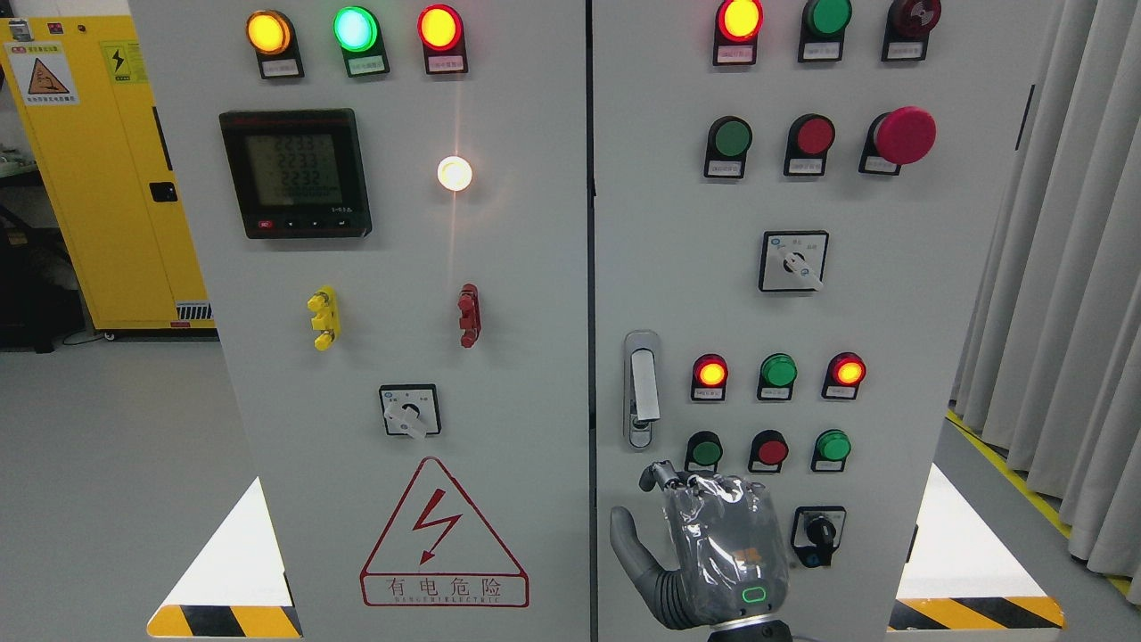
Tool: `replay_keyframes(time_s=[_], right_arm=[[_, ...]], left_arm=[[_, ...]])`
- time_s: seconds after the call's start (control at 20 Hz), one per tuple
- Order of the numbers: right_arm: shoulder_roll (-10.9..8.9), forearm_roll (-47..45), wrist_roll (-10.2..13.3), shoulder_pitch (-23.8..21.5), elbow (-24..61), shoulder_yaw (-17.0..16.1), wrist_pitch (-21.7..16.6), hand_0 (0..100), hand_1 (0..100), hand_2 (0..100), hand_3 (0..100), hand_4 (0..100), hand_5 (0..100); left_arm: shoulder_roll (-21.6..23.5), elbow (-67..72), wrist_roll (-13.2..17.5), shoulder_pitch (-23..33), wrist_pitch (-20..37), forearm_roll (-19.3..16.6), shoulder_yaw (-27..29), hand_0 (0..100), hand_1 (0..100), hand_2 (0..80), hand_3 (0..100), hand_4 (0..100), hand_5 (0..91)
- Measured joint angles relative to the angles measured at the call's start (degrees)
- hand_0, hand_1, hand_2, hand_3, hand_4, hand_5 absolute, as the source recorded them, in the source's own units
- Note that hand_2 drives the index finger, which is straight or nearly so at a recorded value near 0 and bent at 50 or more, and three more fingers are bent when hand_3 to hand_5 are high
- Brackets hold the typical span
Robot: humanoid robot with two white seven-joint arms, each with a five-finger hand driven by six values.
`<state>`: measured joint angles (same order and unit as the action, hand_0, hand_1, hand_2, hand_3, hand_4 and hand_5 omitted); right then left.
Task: Release door handle
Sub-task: 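Move the right hand up onto the handle and close fingers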
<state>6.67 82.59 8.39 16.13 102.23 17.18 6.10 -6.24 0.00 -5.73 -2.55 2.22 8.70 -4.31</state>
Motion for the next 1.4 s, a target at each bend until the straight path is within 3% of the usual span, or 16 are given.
replay_keyframes(time_s=[0.35, 0.7, 0.9, 1.4], right_arm=[[0.05, -0.40, -1.89, 1.67, 0.34, -0.09, 0.28, 26, 5, 94, 100, 100, 100], [0.09, 0.01, -2.68, 3.99, 0.47, -0.05, 1.24, 21, 24, 95, 100, 100, 100], [0.05, 0.62, -2.73, 5.59, 0.30, -0.13, 3.12, 20, 31, 95, 100, 100, 100], [0.01, 1.75, -3.31, 9.00, -0.70, -0.86, 4.11, 27, 30, 95, 100, 100, 100]], left_arm=[[0.00, 0.00, 0.00, 0.00, 0.00, 0.00, 0.00, 12, 56, 0.0, 0, 0, 0.0], [0.00, 0.00, 0.00, 0.00, 0.00, 0.00, 0.00, 12, 56, 0.0, 0, 0, 0.0], [0.00, 0.00, 0.00, 0.00, 0.00, 0.00, 0.00, 12, 56, 0.0, 0, 0, 0.0], [0.00, 0.00, 0.00, 0.00, 0.00, 0.00, 0.00, 12, 56, 0.0, 0, 0, 0.0]])
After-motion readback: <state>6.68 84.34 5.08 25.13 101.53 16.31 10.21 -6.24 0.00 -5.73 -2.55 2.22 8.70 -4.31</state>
